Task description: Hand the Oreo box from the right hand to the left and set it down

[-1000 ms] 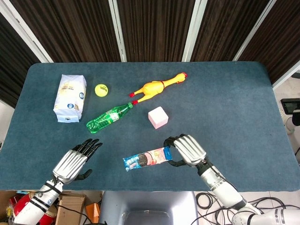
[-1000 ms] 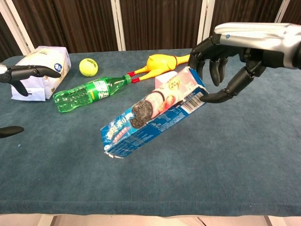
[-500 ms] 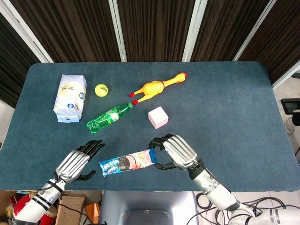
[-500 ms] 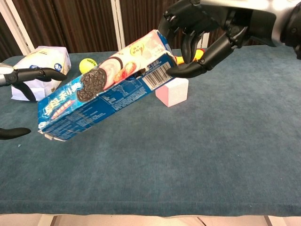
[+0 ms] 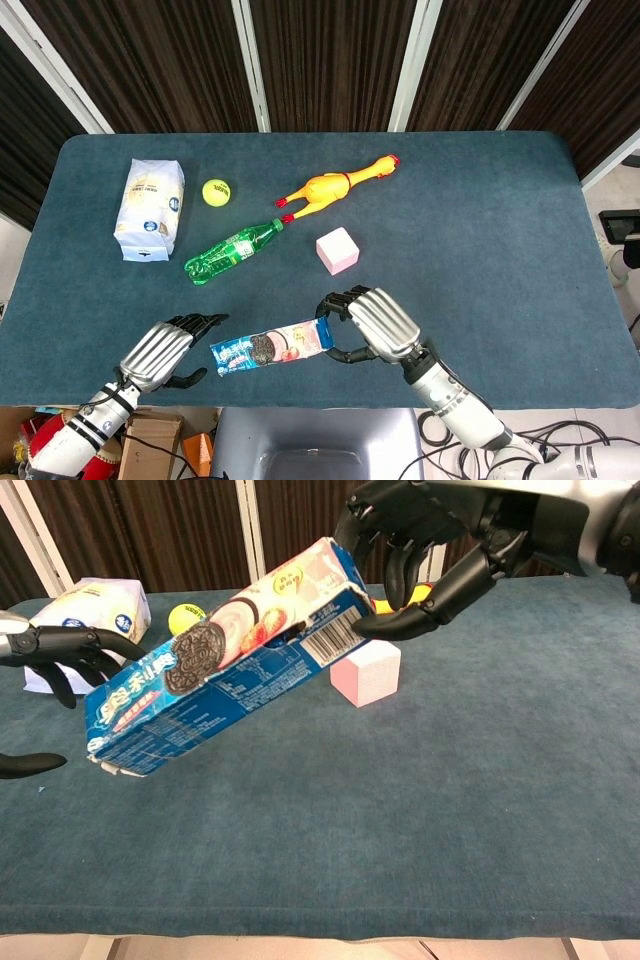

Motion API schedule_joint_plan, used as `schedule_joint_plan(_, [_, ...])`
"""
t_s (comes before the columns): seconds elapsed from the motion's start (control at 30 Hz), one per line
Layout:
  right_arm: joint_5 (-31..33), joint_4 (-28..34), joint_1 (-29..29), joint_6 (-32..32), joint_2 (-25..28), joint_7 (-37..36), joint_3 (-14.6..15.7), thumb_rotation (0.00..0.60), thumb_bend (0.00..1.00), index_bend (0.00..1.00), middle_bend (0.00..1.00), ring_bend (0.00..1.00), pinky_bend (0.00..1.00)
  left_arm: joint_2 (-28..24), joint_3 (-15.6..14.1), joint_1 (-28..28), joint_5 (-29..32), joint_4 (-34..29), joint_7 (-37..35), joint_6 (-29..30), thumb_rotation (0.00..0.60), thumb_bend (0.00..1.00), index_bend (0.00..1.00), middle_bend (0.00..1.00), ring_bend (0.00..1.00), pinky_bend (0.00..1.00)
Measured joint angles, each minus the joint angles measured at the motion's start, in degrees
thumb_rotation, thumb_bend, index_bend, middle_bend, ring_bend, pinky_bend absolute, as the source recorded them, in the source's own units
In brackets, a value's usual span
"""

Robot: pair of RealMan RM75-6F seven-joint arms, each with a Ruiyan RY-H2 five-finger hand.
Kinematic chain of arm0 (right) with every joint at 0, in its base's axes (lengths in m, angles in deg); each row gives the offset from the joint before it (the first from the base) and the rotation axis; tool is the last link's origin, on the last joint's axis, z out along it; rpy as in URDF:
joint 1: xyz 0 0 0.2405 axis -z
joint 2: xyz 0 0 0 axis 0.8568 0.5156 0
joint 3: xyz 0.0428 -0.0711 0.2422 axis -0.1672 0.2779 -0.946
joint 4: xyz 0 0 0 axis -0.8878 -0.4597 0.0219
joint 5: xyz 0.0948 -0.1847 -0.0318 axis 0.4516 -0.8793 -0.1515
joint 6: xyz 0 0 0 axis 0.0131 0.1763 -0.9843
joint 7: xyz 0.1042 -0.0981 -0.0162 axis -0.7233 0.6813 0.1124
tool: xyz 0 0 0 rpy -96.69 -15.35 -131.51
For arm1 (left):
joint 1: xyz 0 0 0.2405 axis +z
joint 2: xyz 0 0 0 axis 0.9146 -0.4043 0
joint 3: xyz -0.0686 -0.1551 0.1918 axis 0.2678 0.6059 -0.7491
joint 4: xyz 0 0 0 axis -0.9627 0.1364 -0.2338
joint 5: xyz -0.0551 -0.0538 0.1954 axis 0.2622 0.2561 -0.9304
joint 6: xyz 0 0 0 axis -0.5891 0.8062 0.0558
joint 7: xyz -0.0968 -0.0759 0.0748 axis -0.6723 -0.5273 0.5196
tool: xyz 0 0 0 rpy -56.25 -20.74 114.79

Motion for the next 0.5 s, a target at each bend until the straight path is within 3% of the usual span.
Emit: schedule_joint_plan(0.5, [0.0,-2.8,-2.2,1.4,-6.4,0.5,-1.7,0.6,0.24,0.67,0.45,0.51,0.46,-0.7,-0.1,-1.2,-2.5,-2.2,-6.6,-1.1,0.6,0.31,0.11,0.19,0.19,0.32])
